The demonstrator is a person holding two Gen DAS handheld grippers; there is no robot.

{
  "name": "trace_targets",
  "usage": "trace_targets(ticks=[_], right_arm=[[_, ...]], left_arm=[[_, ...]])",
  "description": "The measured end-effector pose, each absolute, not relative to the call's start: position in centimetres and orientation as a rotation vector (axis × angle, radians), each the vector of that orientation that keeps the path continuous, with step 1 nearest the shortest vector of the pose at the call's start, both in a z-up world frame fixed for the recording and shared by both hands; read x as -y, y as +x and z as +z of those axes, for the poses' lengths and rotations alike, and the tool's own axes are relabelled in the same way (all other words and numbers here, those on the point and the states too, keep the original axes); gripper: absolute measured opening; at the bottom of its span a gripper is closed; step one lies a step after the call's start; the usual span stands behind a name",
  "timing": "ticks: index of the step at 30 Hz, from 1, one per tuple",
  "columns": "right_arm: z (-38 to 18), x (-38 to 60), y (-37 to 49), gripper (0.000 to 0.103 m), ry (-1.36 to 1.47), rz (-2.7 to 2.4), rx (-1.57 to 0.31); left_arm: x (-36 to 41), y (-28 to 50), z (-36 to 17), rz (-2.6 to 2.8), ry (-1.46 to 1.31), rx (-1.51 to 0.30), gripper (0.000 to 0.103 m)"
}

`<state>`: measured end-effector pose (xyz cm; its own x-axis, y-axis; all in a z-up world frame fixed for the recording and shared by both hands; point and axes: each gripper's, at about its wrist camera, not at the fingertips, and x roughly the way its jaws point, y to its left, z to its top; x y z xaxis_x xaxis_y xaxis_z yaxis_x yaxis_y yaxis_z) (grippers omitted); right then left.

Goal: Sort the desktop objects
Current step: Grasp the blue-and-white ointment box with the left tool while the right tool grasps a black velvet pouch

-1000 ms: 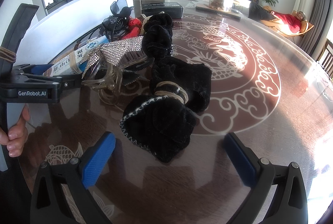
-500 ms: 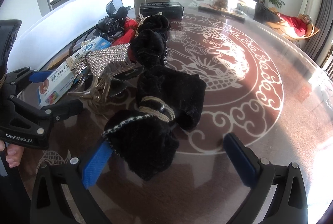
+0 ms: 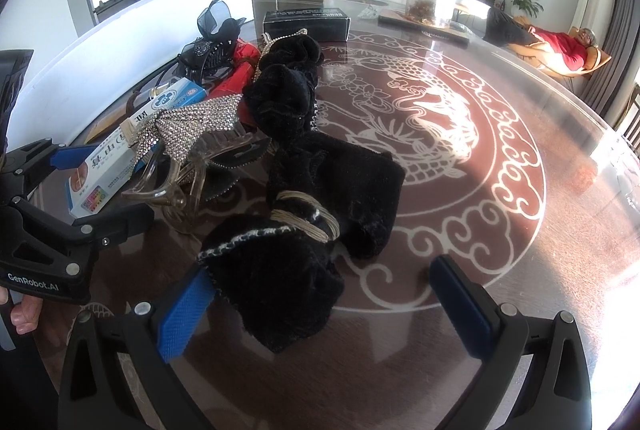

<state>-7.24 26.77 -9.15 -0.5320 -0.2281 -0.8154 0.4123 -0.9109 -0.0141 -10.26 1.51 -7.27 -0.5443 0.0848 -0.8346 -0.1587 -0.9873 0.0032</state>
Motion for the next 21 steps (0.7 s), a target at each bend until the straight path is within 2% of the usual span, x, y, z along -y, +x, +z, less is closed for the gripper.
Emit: trace_targets(ticks=[21], right_arm=[[-9.18,-26.78,-7.19,0.103,1.261,-2.451,-0.29]], left_arm=[[-1.73,-10.12,-7.19,2.674,-1.415,-0.101,0.103]])
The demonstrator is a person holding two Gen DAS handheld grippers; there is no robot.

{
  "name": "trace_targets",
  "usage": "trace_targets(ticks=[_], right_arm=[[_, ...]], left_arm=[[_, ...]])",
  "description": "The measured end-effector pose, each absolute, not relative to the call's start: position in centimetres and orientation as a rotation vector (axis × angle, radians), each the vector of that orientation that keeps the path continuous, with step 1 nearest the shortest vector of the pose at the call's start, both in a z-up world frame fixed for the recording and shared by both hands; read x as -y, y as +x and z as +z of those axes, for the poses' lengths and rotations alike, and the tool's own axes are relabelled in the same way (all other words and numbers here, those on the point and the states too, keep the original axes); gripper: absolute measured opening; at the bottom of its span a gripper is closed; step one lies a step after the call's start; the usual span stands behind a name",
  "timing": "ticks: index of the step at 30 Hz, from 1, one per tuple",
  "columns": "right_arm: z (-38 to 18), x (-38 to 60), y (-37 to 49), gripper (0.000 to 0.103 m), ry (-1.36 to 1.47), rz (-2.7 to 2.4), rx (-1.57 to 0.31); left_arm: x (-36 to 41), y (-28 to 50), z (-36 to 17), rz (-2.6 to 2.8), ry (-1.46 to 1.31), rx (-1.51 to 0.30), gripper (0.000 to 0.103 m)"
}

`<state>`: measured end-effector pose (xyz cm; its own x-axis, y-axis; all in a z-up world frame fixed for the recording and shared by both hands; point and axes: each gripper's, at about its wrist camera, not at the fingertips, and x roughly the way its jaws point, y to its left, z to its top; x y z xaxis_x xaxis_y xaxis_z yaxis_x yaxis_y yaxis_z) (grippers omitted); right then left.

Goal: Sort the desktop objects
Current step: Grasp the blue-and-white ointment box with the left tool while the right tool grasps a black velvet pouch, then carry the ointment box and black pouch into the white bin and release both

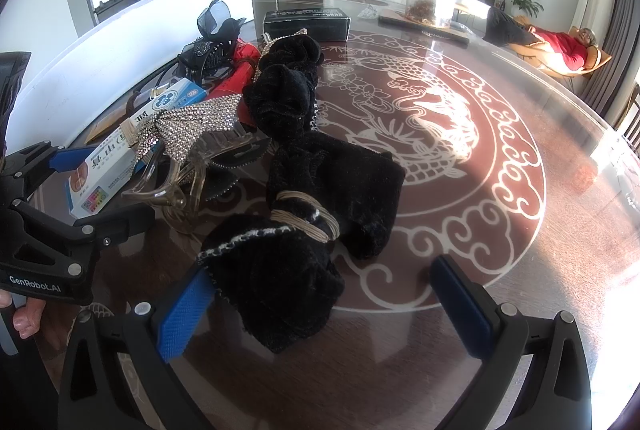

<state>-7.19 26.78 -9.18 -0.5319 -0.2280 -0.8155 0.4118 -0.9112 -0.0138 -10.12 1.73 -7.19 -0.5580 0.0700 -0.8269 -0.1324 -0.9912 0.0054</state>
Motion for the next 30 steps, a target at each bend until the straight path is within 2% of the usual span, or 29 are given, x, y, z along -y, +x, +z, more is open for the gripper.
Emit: trace_targets(ticks=[4,12,14,15,16,18,23,27,29,30], right_arm=[[-9.2,-26.8,-7.2,0.103,1.262,-2.451,-0.29],[-9.2,-26.8,-7.2,0.103,1.262,-2.451,-0.289],[-9.2,-26.8,-7.2,0.103,1.262,-2.451,-0.289],[-9.2,-26.8,-7.2,0.103,1.262,-2.451,-0.289],[-9.2,-26.8,-7.2,0.103,1.262,-2.451,-0.289],[-9.2,-26.8,-7.2,0.103,1.262,-2.451,-0.289],[-8.8,-26.8,-7.6,0.103,1.328,-2.337,-0.314],[-7.4,-27.7,-8.1,0.103,1.322,-2.262,-0.082],[-7.8,-26.9,-8.5,0.092,1.346,-2.269,-0.119],[-7.9,-26.7,-8.5,0.074,1.347,-2.278,-0.147]], left_arm=[[-1.7,-10.2,-7.2,2.658,-1.424,-0.11,0.103],[-1.5,-12.6,-6.8,2.423,-1.595,-0.243,0.103],[-1.8,-13.1,-6.5,2.41,-1.582,-0.265,0.095],[-1.9,-13.3,-6.3,2.407,-1.571,-0.256,0.082],[-1.9,-13.5,-5.9,2.418,-1.562,-0.251,0.062],[-1.7,-14.0,-5.4,2.43,-1.575,-0.232,0.04],[-0.6,-12.0,-5.3,2.47,-1.604,-0.187,0.04],[0.3,-9.6,-5.3,2.482,-1.606,-0.082,0.04],[0.2,-8.8,-5.0,2.486,-1.594,-0.062,0.04],[0.3,-8.4,-4.7,2.494,-1.584,-0.06,0.04]])
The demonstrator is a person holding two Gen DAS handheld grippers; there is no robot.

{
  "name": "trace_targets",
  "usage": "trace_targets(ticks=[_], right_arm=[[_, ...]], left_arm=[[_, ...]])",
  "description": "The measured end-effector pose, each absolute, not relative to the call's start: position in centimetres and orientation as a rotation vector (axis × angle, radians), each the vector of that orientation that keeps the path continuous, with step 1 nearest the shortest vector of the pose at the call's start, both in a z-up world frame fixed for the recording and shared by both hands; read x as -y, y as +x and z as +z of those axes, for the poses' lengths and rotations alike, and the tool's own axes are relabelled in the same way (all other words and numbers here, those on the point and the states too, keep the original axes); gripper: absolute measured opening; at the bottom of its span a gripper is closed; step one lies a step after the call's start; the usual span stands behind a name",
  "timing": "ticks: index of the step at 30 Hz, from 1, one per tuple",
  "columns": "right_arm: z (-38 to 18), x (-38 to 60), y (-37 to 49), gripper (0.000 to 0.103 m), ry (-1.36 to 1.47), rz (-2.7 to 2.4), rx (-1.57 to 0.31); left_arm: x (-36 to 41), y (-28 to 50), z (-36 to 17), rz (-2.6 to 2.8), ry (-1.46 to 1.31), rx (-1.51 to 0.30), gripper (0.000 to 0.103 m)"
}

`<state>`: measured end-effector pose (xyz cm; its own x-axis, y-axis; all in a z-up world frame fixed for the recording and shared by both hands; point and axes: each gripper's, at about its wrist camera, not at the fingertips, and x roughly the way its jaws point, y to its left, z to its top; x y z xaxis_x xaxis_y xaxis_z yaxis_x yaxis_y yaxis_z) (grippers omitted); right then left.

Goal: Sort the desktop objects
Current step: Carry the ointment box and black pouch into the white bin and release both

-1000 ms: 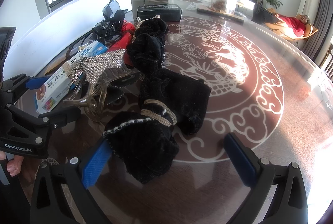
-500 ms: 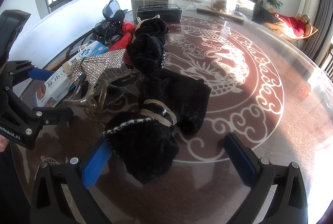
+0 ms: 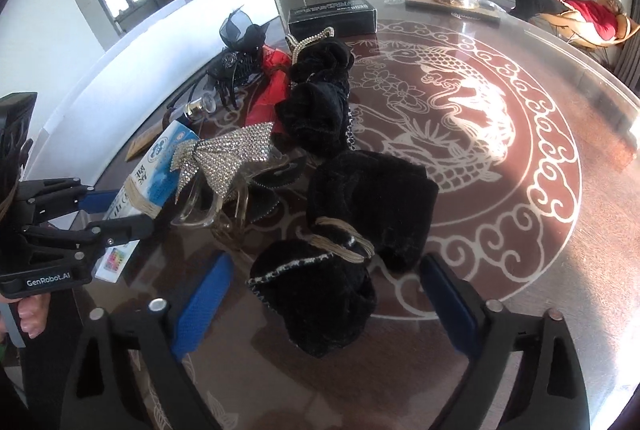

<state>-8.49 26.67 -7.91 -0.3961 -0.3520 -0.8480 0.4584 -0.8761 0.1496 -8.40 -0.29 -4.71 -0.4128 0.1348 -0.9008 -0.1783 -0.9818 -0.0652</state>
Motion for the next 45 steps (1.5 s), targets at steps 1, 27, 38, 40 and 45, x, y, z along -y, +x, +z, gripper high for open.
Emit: trace_targets(ticks=[1,27,38,40,45], right_arm=[[-7.8,-26.5,-8.3,0.038,1.329,-2.289,-0.178],[6.0,4.4,-5.9,0.037,0.897,-1.955,-0.323],[0.8,12.5,-8.9,0.085,0.997,-1.907,-0.488],[1.0,11.6,-9.2,0.086,0.997,-1.903,-0.448],[2.4,5.9,-9.6,0.086,0.99,-1.954,-0.291]], left_arm=[[0.4,-7.9,-4.4,2.502,-1.574,-0.055,0.04],[29.1,-6.8,5.3,2.907,-1.644,0.319,0.04],[32.0,-9.2,-0.3,2.942,-1.785,0.335,0.071],[31.8,-9.0,0.2,2.953,-1.749,0.372,0.073],[27.8,-7.9,3.2,2.97,-1.612,0.302,0.073]])
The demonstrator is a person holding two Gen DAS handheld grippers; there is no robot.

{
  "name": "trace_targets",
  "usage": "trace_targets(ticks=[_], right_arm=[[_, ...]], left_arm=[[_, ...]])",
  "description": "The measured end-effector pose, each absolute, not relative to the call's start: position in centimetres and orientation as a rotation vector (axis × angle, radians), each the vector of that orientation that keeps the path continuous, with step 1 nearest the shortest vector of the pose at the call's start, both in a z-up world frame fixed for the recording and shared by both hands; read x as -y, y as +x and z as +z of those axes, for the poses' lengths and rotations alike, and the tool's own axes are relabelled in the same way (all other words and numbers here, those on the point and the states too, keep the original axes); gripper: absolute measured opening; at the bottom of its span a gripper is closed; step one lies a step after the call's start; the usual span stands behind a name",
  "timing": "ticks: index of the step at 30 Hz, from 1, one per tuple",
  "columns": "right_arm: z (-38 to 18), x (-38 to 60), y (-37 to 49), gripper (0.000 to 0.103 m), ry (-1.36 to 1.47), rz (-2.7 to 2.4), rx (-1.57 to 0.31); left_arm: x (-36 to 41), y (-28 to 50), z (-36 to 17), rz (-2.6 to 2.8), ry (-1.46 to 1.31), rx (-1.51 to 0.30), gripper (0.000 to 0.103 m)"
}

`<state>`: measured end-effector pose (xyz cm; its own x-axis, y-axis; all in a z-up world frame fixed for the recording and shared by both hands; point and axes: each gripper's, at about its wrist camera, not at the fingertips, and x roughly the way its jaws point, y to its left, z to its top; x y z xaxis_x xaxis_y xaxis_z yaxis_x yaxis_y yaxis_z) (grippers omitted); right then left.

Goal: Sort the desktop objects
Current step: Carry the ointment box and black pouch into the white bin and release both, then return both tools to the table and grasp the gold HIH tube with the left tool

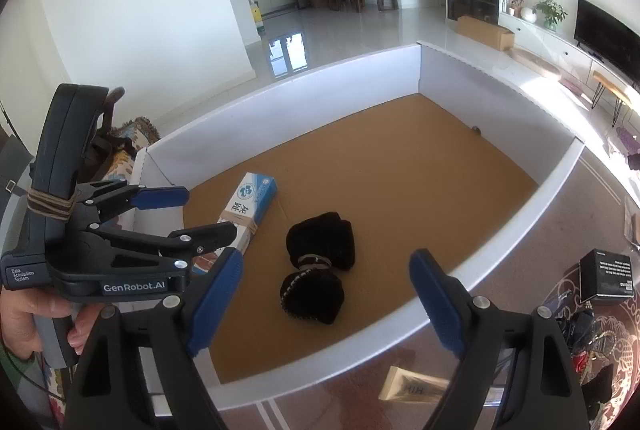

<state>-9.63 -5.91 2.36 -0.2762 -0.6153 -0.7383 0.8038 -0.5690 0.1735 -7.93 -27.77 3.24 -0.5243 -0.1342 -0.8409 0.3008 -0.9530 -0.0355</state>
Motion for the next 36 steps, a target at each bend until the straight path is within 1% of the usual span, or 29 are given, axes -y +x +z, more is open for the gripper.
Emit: trace_targets(ticks=[3,5,7,8,11,13,15,18,22,24,26,29,32,36], right_arm=[[3.6,0.3,-9.5,0.094,0.982,-1.998,-0.192],[3.7,-4.0,-9.7,0.097,0.978,-2.041,-0.157],[3.5,-8.7,-9.2,0.099,0.99,-2.094,-0.155],[3.3,-11.0,-8.8,0.099,1.001,-2.127,-0.165],[1.2,-18.7,-6.8,0.1,1.053,-2.248,-0.192],[-1.6,-23.2,-5.5,0.102,1.131,-2.305,-0.195],[-4.6,-26.5,-4.6,0.102,1.221,-2.341,-0.205],[-7.2,-28.9,-3.5,0.102,1.287,-2.397,-0.24],[-8.1,-29.6,-3.6,0.102,1.294,-2.441,-0.251],[-8.2,-29.5,-3.6,0.102,1.296,-2.441,-0.278],[-8.4,-29.0,-3.4,0.102,1.29,-2.439,-0.311],[-8.9,-28.6,-3.6,0.102,1.269,-2.435,-0.348],[-9.1,-29.1,-3.7,0.103,1.261,-2.444,-0.287],[-9.1,-29.0,-3.8,0.103,1.267,-2.453,-0.284]], left_arm=[[22.9,-7.1,5.3,-2.666,1.392,-0.214,0.073],[19.0,-6.5,6.3,-2.767,1.426,-0.16,0.077],[14.9,-5.9,6.5,-2.855,1.463,-0.088,0.09],[12.9,-5.5,6.3,-2.892,1.483,-0.047,0.092],[6.7,-5.0,4.0,-2.93,1.608,0.135,0.093],[3.4,-5.4,1.2,-2.898,1.706,0.259,0.093],[1.4,-6.3,-1.8,-2.85,1.812,0.273,0.093],[-0.2,-7.6,-4.8,-2.805,1.87,0.22,0.093],[-0.4,-8.8,-6.6,-2.781,1.838,0.17,0.093],[-0.4,-8.8,-6.8,-2.779,1.799,0.199,0.094],[-0.2,-8.9,-6.8,-2.786,1.804,0.185,0.094],[0.4,-9.1,-6.8,-2.767,1.819,0.216,0.094],[1.9,-9.4,-5.3,-2.808,1.743,0.192,0.094],[3.6,-12.2,-3.6,-2.825,1.68,0.19,0.094]])
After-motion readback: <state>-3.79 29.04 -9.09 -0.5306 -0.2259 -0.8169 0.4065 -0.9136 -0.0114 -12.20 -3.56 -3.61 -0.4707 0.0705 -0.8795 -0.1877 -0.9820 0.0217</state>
